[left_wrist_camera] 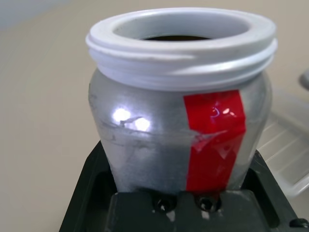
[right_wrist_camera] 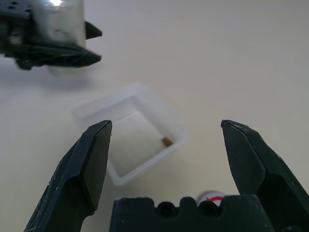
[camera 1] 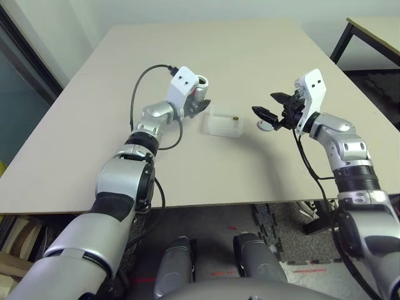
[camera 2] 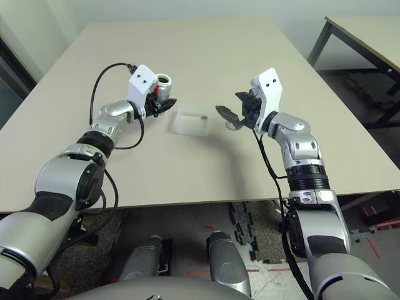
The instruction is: Pour the medicine from the bottle into the box.
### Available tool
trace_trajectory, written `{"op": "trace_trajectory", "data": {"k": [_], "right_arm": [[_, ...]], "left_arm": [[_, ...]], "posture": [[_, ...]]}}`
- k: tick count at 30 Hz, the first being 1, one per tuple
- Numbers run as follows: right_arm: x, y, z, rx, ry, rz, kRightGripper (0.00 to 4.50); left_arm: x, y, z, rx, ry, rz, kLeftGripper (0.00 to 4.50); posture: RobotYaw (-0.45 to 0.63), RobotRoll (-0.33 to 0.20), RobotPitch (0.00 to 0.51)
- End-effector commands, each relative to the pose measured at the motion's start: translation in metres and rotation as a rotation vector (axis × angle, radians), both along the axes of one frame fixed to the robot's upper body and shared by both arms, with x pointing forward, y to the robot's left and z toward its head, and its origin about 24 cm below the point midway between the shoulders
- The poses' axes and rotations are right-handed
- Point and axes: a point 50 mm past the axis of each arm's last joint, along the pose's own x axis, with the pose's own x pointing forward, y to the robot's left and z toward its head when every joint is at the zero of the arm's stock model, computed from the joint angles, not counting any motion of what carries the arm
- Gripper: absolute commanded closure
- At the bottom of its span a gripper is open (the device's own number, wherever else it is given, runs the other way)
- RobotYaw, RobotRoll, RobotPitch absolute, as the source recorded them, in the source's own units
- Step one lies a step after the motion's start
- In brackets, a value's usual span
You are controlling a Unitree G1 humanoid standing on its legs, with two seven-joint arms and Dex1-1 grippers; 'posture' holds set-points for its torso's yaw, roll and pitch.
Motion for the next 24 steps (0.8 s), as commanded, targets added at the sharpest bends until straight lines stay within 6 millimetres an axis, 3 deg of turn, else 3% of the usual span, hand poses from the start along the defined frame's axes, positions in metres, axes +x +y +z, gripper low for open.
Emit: {"op": "trace_trajectory", "data": {"k": [1, 20, 21, 24], "right_arm": [[-0.008, 0.003, 0.004, -0.032, 0.016, 0.089, 0.0], [-0.015, -0.012, 0.013, -0.103, 0.026, 0.088, 0.0], [-0.015, -0.011, 0.013, -0.102, 0.025, 0.089, 0.0], [-0.015, -0.011, 0.014, -0.1, 0.026, 0.09, 0.0]], "left_arm": [[-0.002, 0.009, -0.002, -0.065, -0.025, 0.067, 1.75], [-0.011, 0.005, -0.032, -0.253, 0.056, 0.185, 1.75], [-0.012, 0.006, -0.034, -0.25, 0.06, 0.187, 1.01], [-0.014, 0.007, -0.04, -0.25, 0.075, 0.19, 0.14]], "posture": [[-0.14, 0.0, 0.066], [-0.2, 0.0, 0.064], [-0.2, 0.0, 0.064], [-0.2, 0.0, 0.06]]}}
